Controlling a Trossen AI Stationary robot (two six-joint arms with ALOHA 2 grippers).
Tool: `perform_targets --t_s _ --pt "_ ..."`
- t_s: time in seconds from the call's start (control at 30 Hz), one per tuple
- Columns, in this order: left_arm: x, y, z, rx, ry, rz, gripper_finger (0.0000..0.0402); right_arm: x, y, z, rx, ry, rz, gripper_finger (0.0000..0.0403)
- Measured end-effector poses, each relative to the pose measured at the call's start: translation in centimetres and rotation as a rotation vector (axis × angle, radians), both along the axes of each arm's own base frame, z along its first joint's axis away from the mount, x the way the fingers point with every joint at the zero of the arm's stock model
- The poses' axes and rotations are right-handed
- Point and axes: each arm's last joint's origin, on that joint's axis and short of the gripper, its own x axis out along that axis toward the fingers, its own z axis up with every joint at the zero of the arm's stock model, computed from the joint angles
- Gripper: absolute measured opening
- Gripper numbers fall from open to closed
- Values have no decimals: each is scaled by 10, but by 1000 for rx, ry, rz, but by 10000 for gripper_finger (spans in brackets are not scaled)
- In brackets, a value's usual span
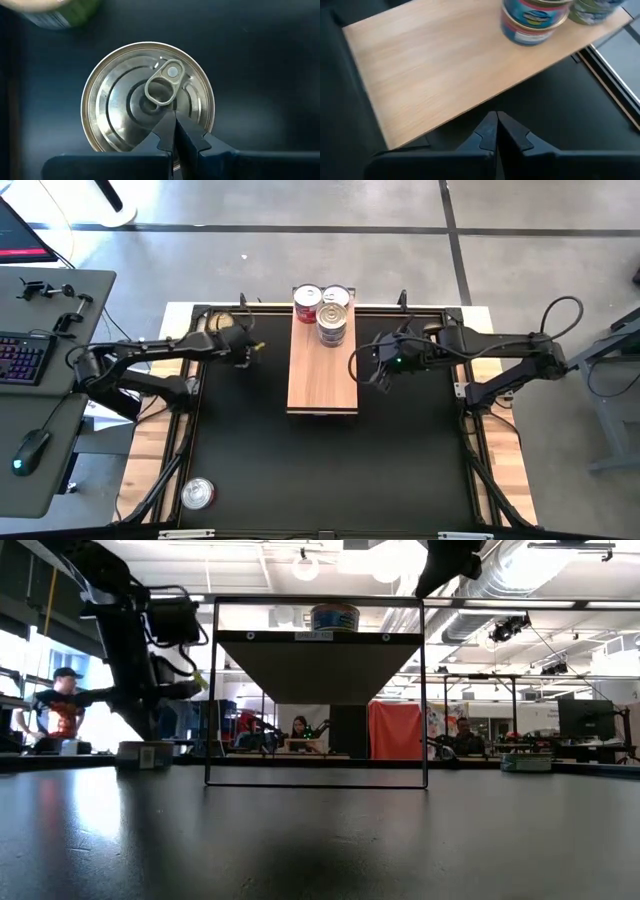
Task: Stack canned seafood by type on shelf
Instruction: Stack the blue pink tuna can on top of the blue pink tuna can on the shelf
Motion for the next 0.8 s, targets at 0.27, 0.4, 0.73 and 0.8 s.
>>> perform_targets --t_s 0.27,0.4,0.73,0.8 --pt "21 -60 -1 -63 -94 21 0 -3 8 12 -34 -89 96 0" --pt "24 -100 -1 -94 -140 -12 0 -9 11 24 -43 -165 134 0" --pt "15 -197 -2 -307 -316 -233 0 -24 40 36 87 -264 181 0" --pt "11 -213 -2 -340 -336 -296 0 -24 52 35 128 -269 191 0"
